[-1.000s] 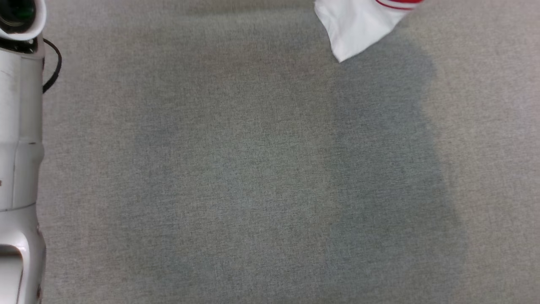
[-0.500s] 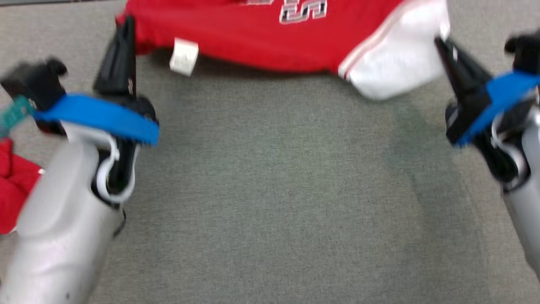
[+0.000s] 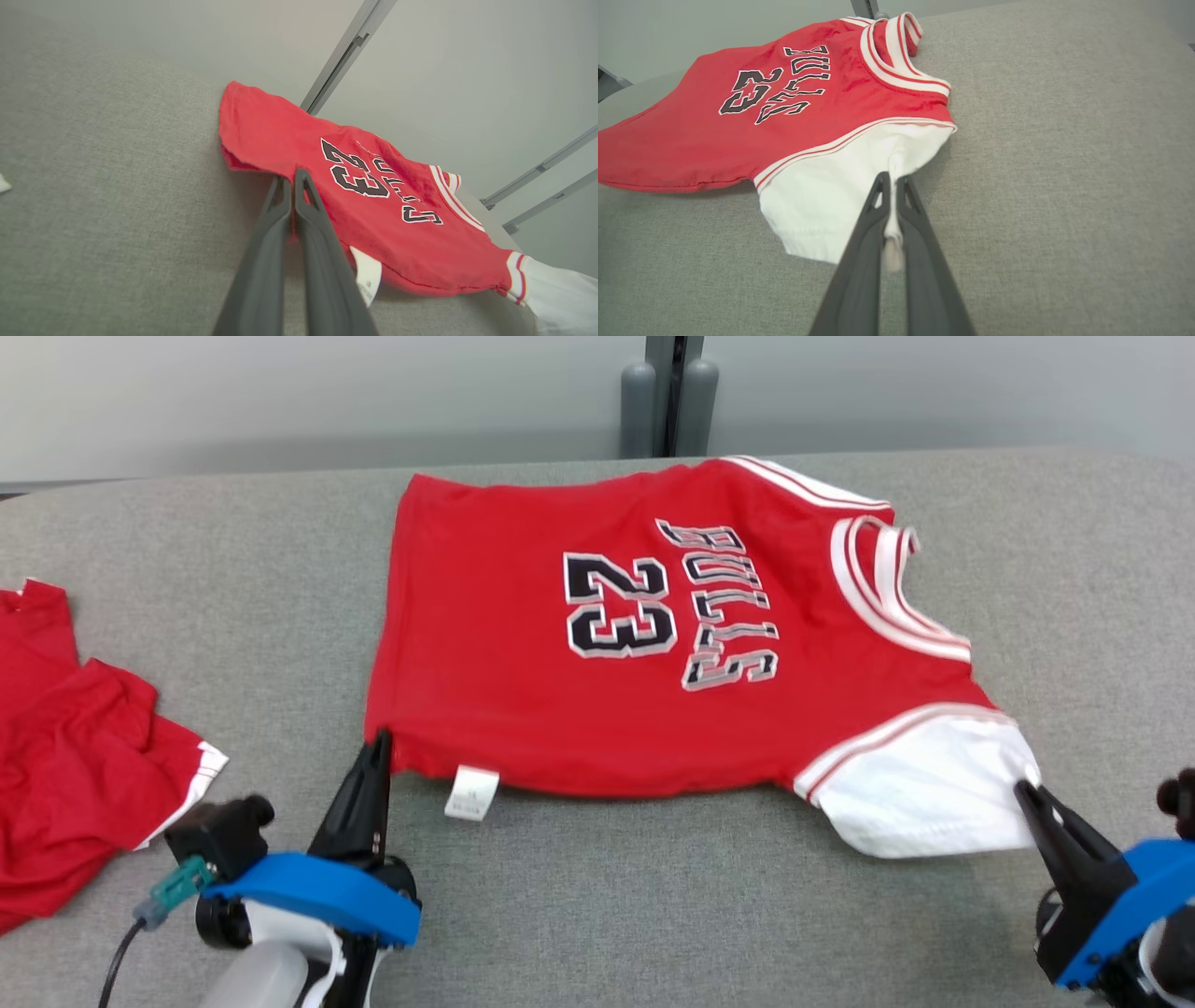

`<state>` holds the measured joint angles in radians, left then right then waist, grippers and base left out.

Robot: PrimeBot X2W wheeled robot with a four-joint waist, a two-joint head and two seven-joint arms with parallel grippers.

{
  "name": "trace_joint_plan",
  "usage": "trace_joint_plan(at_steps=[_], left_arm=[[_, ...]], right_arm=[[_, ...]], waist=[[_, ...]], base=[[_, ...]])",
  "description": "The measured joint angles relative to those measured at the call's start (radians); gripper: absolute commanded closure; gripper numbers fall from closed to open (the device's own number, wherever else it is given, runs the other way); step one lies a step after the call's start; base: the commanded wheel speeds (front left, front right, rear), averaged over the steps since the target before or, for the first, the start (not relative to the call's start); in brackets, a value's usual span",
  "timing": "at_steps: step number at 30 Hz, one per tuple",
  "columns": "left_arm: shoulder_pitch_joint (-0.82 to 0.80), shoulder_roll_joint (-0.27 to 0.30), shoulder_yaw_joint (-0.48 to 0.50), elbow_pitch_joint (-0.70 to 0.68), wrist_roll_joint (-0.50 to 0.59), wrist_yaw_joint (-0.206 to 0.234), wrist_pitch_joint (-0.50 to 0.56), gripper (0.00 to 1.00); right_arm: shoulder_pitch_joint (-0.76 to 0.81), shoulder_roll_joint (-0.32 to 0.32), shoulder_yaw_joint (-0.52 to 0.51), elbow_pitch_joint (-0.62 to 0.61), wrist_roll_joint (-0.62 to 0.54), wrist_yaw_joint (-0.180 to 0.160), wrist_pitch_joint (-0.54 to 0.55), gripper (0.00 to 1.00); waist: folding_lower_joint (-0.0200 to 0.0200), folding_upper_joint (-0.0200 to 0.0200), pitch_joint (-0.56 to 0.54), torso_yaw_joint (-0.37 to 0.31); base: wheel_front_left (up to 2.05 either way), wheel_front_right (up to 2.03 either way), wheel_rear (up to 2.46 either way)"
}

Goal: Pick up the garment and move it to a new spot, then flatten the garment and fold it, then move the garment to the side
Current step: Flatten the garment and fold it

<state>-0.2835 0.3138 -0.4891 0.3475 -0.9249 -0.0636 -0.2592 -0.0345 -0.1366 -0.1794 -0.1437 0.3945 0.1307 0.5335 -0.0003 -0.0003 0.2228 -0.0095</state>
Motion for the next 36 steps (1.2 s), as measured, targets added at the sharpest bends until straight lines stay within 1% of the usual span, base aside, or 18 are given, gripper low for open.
trace_joint_plan(at_steps=[2,6,11,15,19,22,25,27,29,31,34,36], left_arm=[[0.043,0.008,-0.008,-0.023,0.001,0.023,0.012,1.0],[0.119,0.034,-0.026,-0.076,0.001,0.057,0.052,1.0],[0.212,0.062,-0.043,-0.145,-0.011,0.117,0.11,1.0],[0.281,0.08,-0.053,-0.196,-0.026,0.157,0.148,1.0],[0.311,0.095,-0.055,-0.24,-0.032,0.179,0.161,1.0],[0.308,0.097,-0.054,-0.265,-0.013,0.181,0.142,1.0],[0.275,0.095,-0.048,-0.293,-0.007,0.163,0.126,1.0],[0.234,0.094,-0.046,-0.31,-0.008,0.142,0.132,1.0],[0.185,0.096,-0.043,-0.322,-0.012,0.118,0.147,1.0],[0.12,0.11,-0.039,-0.33,-0.013,0.095,0.172,1.0],[0.028,0.124,-0.023,-0.355,-0.02,0.066,0.204,1.0],[-0.029,0.136,-0.008,-0.374,-0.026,0.053,0.227,1.0]], right_arm=[[0.05,0.038,-0.033,-0.056,-0.033,0.0,0.038,1.0],[0.123,0.073,-0.077,-0.123,-0.072,0.0,0.099,1.0],[0.174,0.084,-0.1,-0.145,-0.084,0.0,0.153,1.0],[0.209,0.086,-0.111,-0.132,-0.056,0.0,0.184,1.0],[0.22,0.086,-0.132,-0.142,-0.063,0.0,0.167,1.0],[0.197,0.086,-0.123,-0.158,-0.072,0.0,0.108,1.0],[0.148,0.087,-0.109,-0.183,-0.099,0.0,0.014,1.0],[0.104,0.087,-0.107,-0.215,-0.103,0.0,-0.058,1.0],[0.057,0.087,-0.097,-0.252,-0.121,0.0,-0.106,1.0],[0.007,0.085,-0.085,-0.293,-0.146,0.0,-0.141,1.0],[-0.09,0.049,-0.058,-0.331,-0.17,0.0,-0.179,1.0],[-0.153,0.012,-0.038,-0.338,-0.18,0.0,-0.187,1.0]], waist=[[0.0,0.0,-0.019,0.003],[0.0002,-0.0001,-0.046,0.01],[0.0002,-0.0001,-0.063,0.016],[0.0003,0.0001,-0.069,0.024],[0.0002,0.0001,-0.076,0.031],[0.0004,0.0002,-0.082,0.033],[0.0004,0.0003,-0.092,0.035],[0.0003,0.0003,-0.098,0.037],[0.0003,0.0003,-0.106,0.038],[0.0003,0.0003,-0.11,0.035],[0.0004,0.0003,-0.114,0.022],[0.0004,0.0004,-0.118,0.01]], base=[[0.0,0.0,0.0],[0.0,0.0,0.0],[0.0,0.0,0.0],[0.0,0.0,0.0],[0.0,0.0,0.0],[0.0,0.0,0.0],[0.0,0.0,0.0],[0.0,0.0,0.0],[0.0,0.0,0.0],[0.0,0.0,0.0],[0.0,0.0,0.0],[0.0,0.0,0.0]])
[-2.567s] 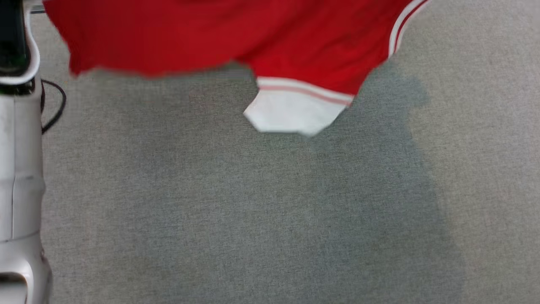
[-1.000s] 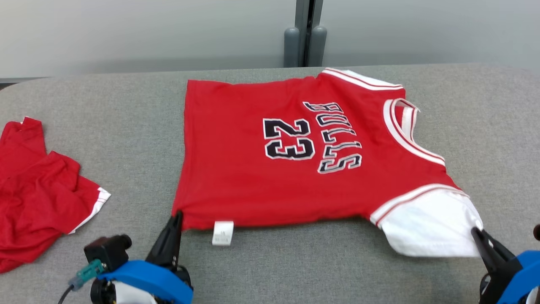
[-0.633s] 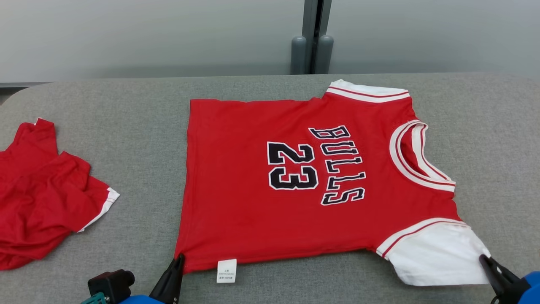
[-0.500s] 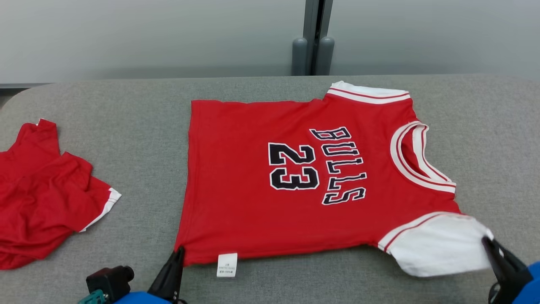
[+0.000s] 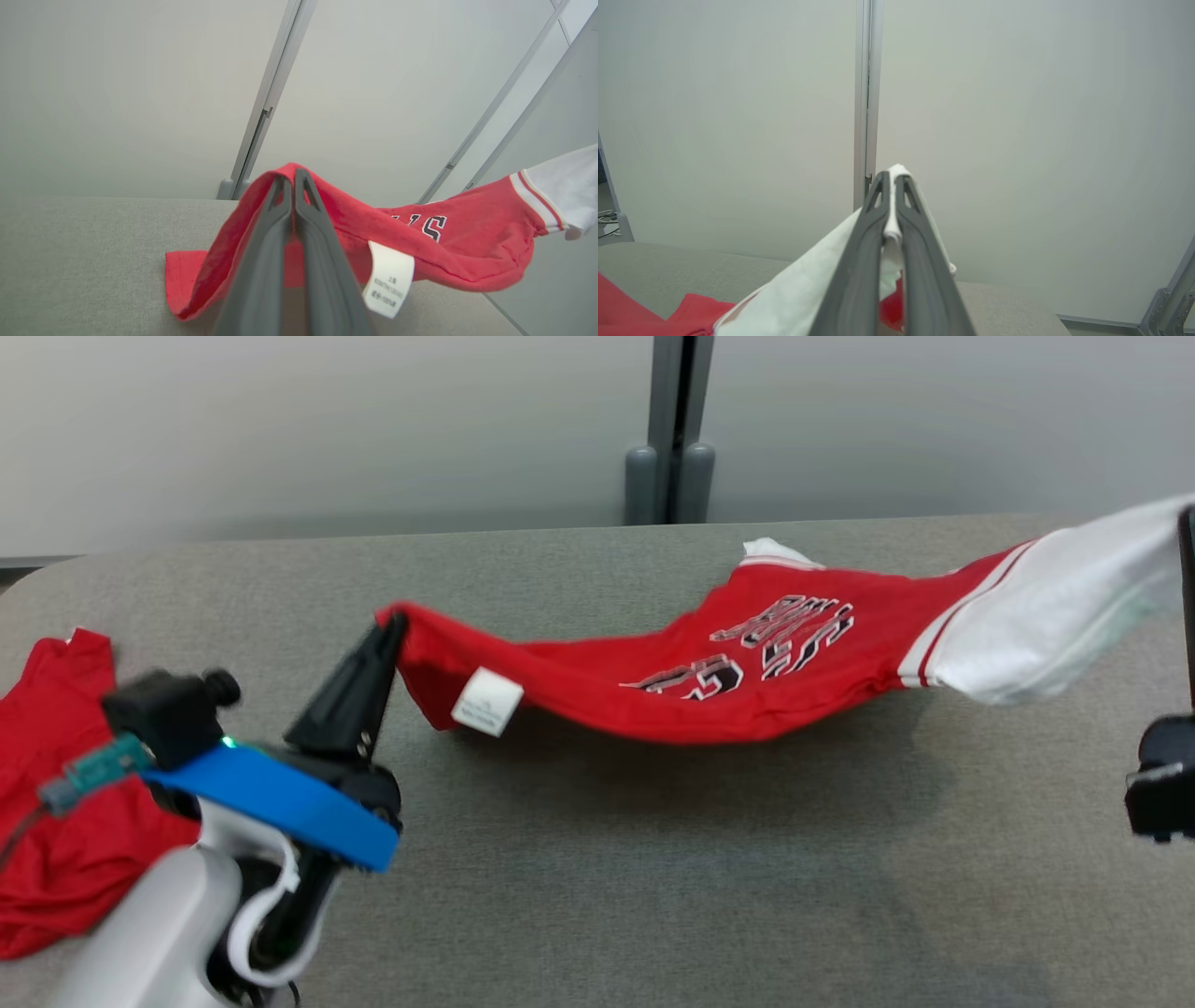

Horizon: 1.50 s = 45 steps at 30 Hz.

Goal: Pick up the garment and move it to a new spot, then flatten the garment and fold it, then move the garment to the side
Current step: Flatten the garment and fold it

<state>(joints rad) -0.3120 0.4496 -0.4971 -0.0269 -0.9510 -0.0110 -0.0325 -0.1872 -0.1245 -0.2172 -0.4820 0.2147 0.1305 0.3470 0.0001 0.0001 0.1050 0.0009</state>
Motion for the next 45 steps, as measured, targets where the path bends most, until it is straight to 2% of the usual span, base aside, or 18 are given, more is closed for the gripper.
trace_joint_plan(at_steps=[6,10,14,18,22,28,31,35,41,45], left_arm=[[-0.14,0.037,0.05,-0.073,-0.016,-0.007,0.053,1.0],[-0.236,0.059,0.072,-0.12,-0.015,0.006,0.101,1.0],[-0.338,0.068,0.088,-0.131,-0.014,0.019,0.147,1.0],[-0.442,0.066,0.096,-0.08,-0.007,0.028,0.179,1.0],[-0.561,0.049,0.106,0.015,-0.008,0.014,0.193,1.0],[-0.774,0.044,0.137,0.185,0.06,-0.003,0.135,1.0],[-0.862,0.031,0.14,0.271,0.108,-0.015,0.071,1.0],[-0.963,-0.001,0.163,0.339,0.115,-0.039,-0.011,1.0],[-0.964,-0.015,0.135,0.415,0.115,-0.081,-0.056,1.0],[-0.88,-0.02,0.101,0.476,0.114,-0.099,-0.095,1.0]], right_arm=[[-0.191,-0.112,0.057,0.031,0.007,0.0,0.025,1.0],[-0.323,-0.19,0.077,0.098,0.027,0.0,0.048,1.0],[-0.456,-0.246,0.118,0.194,0.057,0.0,0.066,1.0],[-0.604,-0.285,0.192,0.327,0.081,0.0,0.05,1.0],[-0.783,-0.288,0.25,0.503,0.081,0.0,-0.038,1.0],[-1.036,-0.181,0.255,0.79,0.001,0.0,-0.259,1.0],[-1.158,-0.155,0.249,0.87,-0.047,0.0,-0.396,1.0],[-1.269,-0.128,0.261,0.943,-0.057,0.0,-0.513,1.0],[-1.286,-0.133,0.334,1.008,-0.04,0.0,-0.56,1.0],[-1.195,-0.153,0.373,1.064,-0.003,0.0,-0.532,1.0]], waist=[[-0.0001,0.0,0.007,-0.033],[0.0,0.0,0.043,-0.042],[0.0,-0.0001,0.108,-0.056],[0.0001,0.0001,0.2,-0.077],[0.0004,0.0004,0.295,-0.093],[0.0005,0.0006,0.389,-0.103],[0.0003,0.0005,0.405,-0.096],[-0.0003,0.0001,0.404,-0.097],[-0.0001,0.0001,0.405,-0.098],[-0.0001,0.0002,0.407,-0.101]], base=[[0.0,0.0,0.0],[0.0,0.0,0.0],[0.0,0.0,0.0],[0.0,0.0,0.0],[0.0,0.0,0.0],[0.0,0.0,0.0],[0.0,0.0,0.0],[0.0,0.0,0.0],[0.0,0.0,0.0],[0.0,0.0,0.0]])
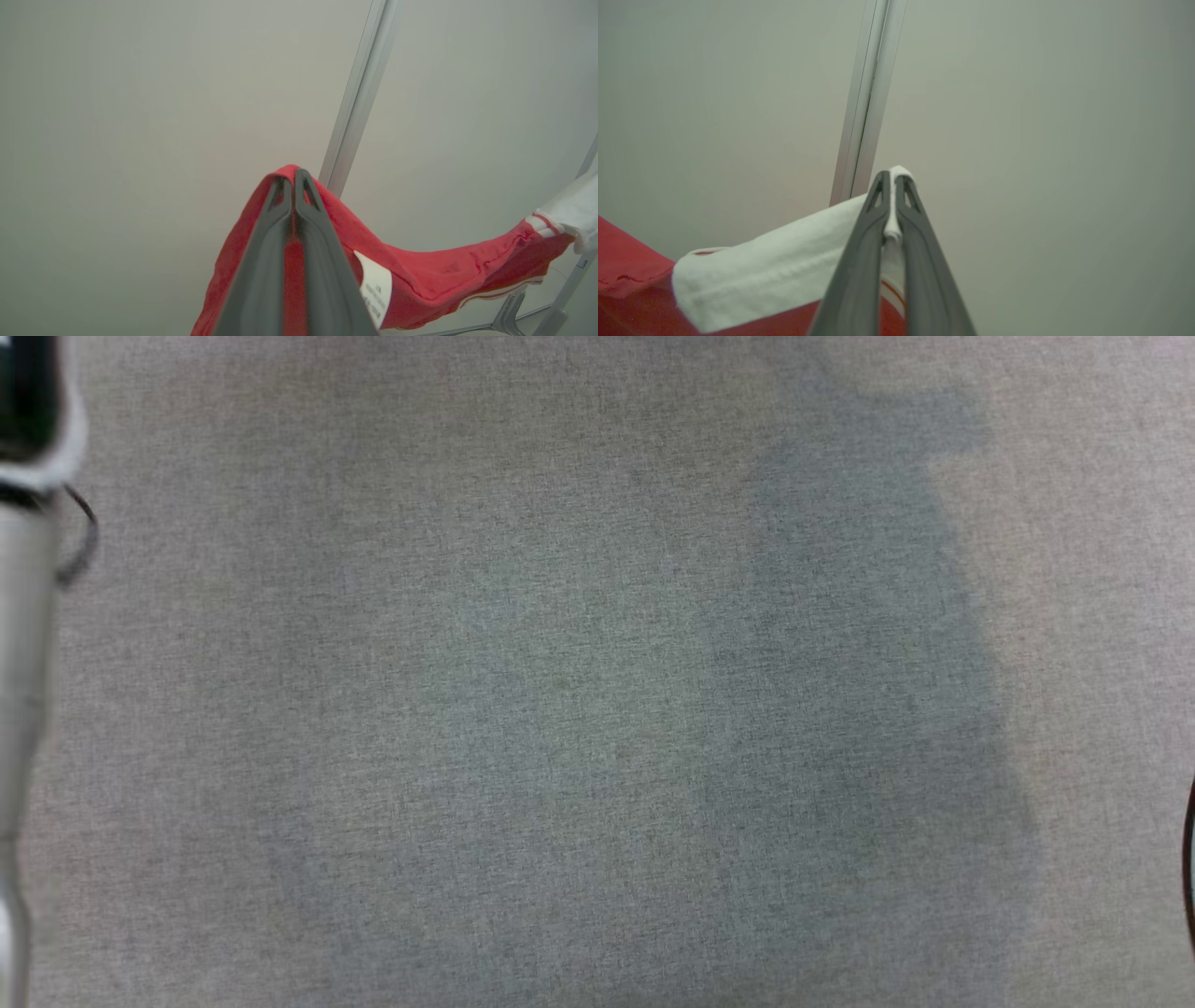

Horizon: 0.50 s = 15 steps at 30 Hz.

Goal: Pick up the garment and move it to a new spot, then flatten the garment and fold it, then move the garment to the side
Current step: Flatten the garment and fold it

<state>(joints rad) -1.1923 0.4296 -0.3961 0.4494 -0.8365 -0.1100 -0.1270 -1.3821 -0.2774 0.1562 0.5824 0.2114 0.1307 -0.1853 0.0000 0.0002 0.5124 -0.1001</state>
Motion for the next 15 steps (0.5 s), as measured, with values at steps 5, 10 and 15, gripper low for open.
trace_joint_plan(at_steps=[5,10,15], left_arm=[[0.136,-0.03,-0.045,0.082,-0.009,-0.011,-0.068,1.0],[0.285,-0.096,-0.055,0.137,-0.051,-0.014,-0.12,1.0],[0.429,-0.121,-0.117,0.162,-0.077,-0.016,-0.126,1.0]], right_arm=[[0.174,-0.027,0.058,0.064,0.085,0.0,0.113,1.0],[0.389,-0.086,0.054,0.013,0.219,0.0,0.213,1.0],[0.639,-0.138,-0.01,-0.137,0.289,0.0,0.368,1.0]], waist=[[0.0002,0.0,-0.014,0.005],[0.0001,-0.0001,-0.068,0.04],[-0.0003,-0.0004,-0.141,0.067]], base=[[0.0,0.0,0.0],[0.0,0.0,0.0],[0.0,0.0,0.0]])
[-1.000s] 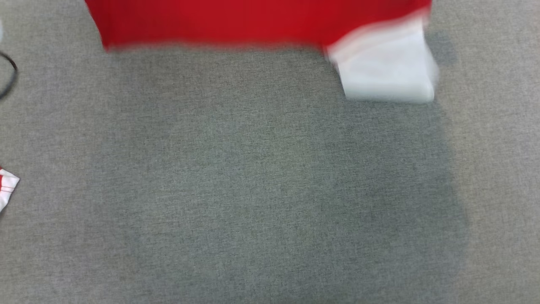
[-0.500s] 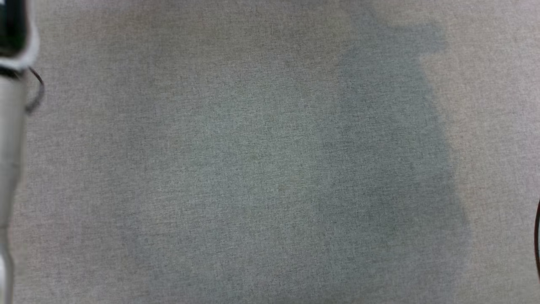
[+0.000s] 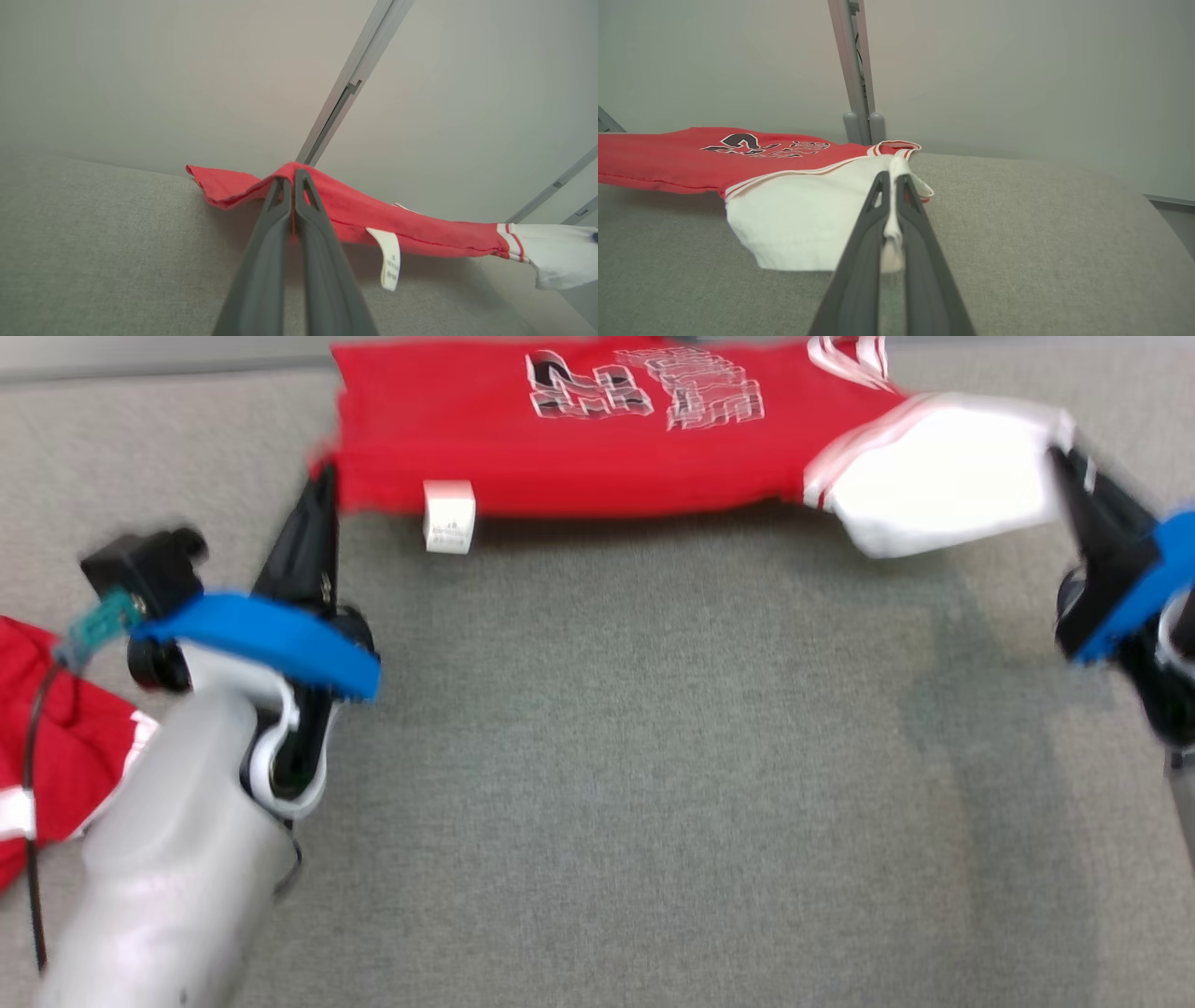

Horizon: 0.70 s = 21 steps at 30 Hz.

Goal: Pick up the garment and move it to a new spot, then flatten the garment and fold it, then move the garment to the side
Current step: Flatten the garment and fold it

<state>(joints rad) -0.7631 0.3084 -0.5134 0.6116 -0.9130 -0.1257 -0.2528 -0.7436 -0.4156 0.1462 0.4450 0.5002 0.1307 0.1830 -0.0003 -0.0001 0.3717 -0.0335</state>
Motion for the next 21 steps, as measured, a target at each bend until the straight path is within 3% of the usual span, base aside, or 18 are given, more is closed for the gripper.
trace_joint_plan(at_steps=[5,11,15,21], left_arm=[[0.14,0.007,-0.047,-0.012,-0.052,0.0,0.0,1.0],[0.294,0.027,-0.06,-0.041,-0.062,-0.002,-0.004,1.0],[0.413,0.028,-0.055,-0.078,-0.062,0.033,-0.006,1.0],[0.566,0.033,-0.057,-0.145,-0.058,0.089,-0.007,1.0]], right_arm=[[0.265,0.015,-0.115,-0.202,0.004,0.0,0.158,1.0],[0.516,0.131,-0.251,-0.419,-0.071,0.0,0.288,1.0],[0.652,0.227,-0.301,-0.5,-0.102,0.0,0.335,1.0],[0.794,0.308,-0.342,-0.56,-0.135,0.0,0.377,1.0]], waist=[[0.0,-0.0001,-0.074,0.015],[0.0,-0.0002,-0.143,0.02],[0.0,-0.0001,-0.186,0.024],[0.0001,-0.0002,-0.235,0.035]], base=[[0.0,0.0,0.0],[0.0,0.0,0.0],[0.0,0.0,0.0],[0.0,0.0,0.0]])
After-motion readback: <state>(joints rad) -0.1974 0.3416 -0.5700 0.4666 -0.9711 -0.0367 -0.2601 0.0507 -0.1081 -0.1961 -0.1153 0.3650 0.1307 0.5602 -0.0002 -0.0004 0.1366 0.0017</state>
